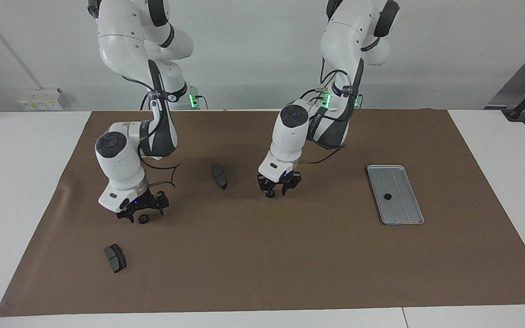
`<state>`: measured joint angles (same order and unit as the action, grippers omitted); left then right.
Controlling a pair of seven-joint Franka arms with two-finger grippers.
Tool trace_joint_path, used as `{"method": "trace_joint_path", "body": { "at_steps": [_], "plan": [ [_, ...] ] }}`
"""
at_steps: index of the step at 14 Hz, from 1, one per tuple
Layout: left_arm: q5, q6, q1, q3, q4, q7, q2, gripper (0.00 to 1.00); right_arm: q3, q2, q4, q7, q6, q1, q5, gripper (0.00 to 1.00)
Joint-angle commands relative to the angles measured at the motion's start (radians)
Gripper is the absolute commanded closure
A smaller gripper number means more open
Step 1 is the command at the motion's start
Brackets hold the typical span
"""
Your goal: Pick bearing gear from pile to tray
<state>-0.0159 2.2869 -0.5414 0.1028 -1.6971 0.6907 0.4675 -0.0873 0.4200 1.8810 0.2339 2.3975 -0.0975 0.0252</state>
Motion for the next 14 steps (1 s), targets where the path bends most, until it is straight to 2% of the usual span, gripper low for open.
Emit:
{"method": "trace_joint_path", "body": {
  "at_steps": [1, 4, 10, 14],
  "plan": [
    [-0.009, 0.046, -0.022, -0.015, -0.007, 0.013, 0.014, 0.45, -0.002, 0.002, 0.000, 0.071, -0.003, 0.015, -0.078, 0.00],
    [-0.009, 0.077, -0.029, -0.015, -0.038, 0.012, 0.014, 0.40, -0.041, -0.003, 0.003, 0.203, -0.053, 0.015, -0.203, 0.00],
    [-0.009, 0.114, -0.051, -0.017, -0.087, 0.013, 0.014, 0.40, -0.043, -0.013, 0.036, 0.215, -0.054, 0.010, -0.206, 0.02],
    [-0.010, 0.115, -0.052, -0.017, -0.092, 0.013, 0.014, 0.40, -0.045, -0.013, 0.036, 0.219, -0.057, 0.009, -0.205, 0.27]
  ]
}}
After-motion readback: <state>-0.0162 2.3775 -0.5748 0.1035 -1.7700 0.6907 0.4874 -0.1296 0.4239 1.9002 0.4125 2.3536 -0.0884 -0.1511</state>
